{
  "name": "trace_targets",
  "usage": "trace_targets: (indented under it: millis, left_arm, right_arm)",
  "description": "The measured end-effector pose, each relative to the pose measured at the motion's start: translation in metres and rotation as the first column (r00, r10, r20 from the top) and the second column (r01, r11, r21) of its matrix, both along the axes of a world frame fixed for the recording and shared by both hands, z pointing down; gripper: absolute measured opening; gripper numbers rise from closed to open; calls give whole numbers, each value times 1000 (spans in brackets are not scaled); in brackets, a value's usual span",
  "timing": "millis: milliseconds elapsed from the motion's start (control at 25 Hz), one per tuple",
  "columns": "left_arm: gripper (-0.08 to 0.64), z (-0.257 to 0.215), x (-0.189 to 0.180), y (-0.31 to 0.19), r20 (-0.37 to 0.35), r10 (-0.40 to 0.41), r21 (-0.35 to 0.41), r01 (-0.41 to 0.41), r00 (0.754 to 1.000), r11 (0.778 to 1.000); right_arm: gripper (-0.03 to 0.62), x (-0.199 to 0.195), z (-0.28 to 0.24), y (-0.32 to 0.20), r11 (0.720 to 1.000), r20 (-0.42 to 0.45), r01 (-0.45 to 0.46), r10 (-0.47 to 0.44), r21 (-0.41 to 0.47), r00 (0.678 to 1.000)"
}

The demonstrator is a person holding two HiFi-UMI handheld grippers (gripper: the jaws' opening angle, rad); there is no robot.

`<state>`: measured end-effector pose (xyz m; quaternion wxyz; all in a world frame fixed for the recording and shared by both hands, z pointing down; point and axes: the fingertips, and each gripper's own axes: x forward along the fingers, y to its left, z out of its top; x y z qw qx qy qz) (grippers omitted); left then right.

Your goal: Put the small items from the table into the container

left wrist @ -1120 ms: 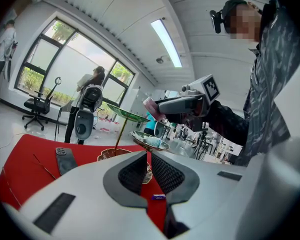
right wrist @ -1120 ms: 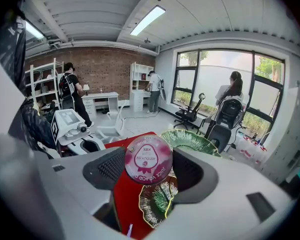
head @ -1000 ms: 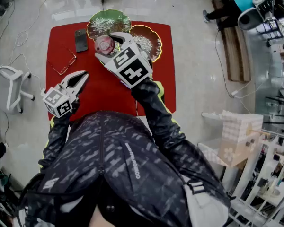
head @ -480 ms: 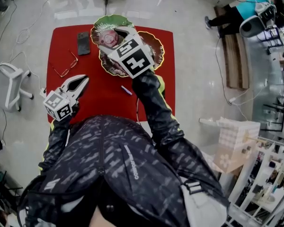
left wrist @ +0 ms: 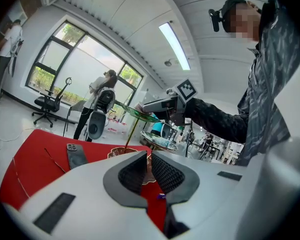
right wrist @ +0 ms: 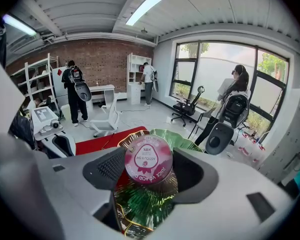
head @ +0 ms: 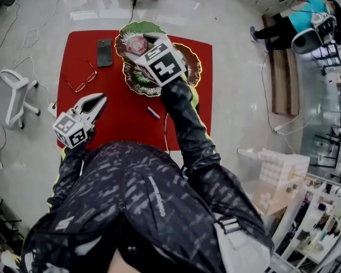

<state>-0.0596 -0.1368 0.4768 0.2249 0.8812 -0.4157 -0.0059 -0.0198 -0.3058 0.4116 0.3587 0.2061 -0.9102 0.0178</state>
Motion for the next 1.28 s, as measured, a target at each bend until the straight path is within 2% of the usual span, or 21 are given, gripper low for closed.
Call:
trace_targets:
  millis: [560,840,1120,1280]
  left_arm:
    - [29,1,-4,3,-7,-18,9,18,1000,1000]
    - [29,-6,-2,5,-9,-16,19,16,1000,1000]
    - [29,-13,5,5,-12,2,30,-1,1000,1000]
    - [29,-19,8,2,-10,18,42,-18,1000,999]
  right_arm:
    - [301,-1,8,-10,1000,-6,-5,5,7,1000]
    - [301,5,-9,-12,996,31,-24,22,85,999]
    - [298,18,-29,13,993,38,-40,36,107,999]
    - [273,24,-36,28,993,54,-46,40,105,998]
